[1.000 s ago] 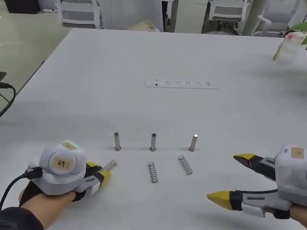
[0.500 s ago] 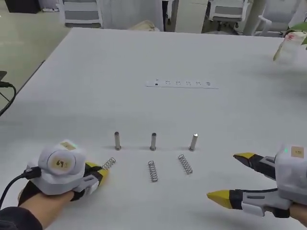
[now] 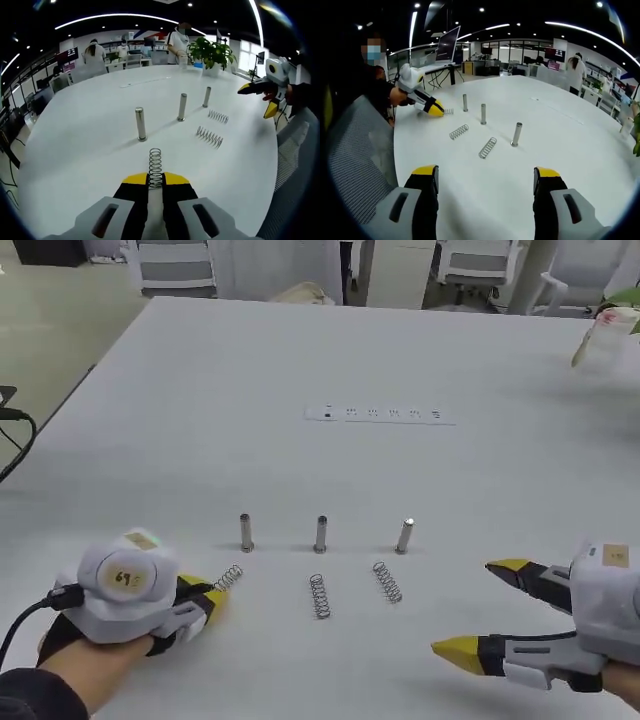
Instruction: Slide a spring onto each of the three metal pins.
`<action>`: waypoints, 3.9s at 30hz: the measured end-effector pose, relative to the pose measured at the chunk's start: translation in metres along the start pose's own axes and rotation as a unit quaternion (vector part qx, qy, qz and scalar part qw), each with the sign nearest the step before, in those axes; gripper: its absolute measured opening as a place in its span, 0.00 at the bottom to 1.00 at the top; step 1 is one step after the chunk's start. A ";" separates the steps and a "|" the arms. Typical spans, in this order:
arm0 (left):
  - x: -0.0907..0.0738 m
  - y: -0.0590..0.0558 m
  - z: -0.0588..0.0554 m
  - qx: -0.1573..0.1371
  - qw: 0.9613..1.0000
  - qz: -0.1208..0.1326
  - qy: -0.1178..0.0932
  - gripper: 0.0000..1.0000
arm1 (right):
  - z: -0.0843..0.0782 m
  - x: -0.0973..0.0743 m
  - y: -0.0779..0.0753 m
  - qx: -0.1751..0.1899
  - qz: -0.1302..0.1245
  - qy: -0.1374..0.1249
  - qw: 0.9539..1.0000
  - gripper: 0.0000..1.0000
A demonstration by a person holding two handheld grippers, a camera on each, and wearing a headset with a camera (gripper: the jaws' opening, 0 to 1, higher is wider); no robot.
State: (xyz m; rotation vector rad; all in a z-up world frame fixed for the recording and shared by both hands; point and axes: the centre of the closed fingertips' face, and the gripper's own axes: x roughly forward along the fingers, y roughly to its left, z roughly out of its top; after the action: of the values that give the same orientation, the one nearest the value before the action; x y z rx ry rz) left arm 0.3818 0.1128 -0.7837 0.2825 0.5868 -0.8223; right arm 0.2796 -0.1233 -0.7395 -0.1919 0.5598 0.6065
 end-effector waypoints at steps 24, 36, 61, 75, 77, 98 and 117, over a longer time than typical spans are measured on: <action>-0.008 -0.022 0.023 0.018 0.999 -0.036 -0.028 0.02 | 0.022 0.019 0.014 -0.040 0.041 0.010 0.998 0.73; -0.009 -0.041 0.034 0.035 0.997 -0.065 -0.038 0.02 | 0.037 0.036 0.036 -0.055 0.075 0.007 0.996 0.70; -0.018 -0.112 0.054 0.110 0.975 -0.182 -0.064 0.02 | 0.054 0.043 0.063 -0.055 0.119 -0.015 0.991 0.52; -0.024 -0.135 0.059 0.139 0.961 -0.226 -0.079 0.02 | 0.053 0.044 0.076 -0.066 0.143 -0.014 0.987 0.37; -0.025 -0.139 0.061 0.141 0.959 -0.232 -0.083 0.02 | 0.054 0.044 0.079 -0.066 0.148 -0.015 0.987 0.35; -0.032 -0.160 0.057 0.214 0.934 -0.268 -0.098 0.02 | 0.047 0.038 0.105 -0.082 0.207 -0.005 0.975 0.16; -0.032 -0.158 0.056 0.212 0.935 -0.266 -0.098 0.02 | 0.058 0.036 0.108 -0.111 0.211 0.010 0.971 0.10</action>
State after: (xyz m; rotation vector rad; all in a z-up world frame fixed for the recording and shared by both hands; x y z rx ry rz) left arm 0.2665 0.0029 -0.7220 0.4379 0.2884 -1.4906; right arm 0.2660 0.0009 -0.7113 -0.2924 0.5556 1.0849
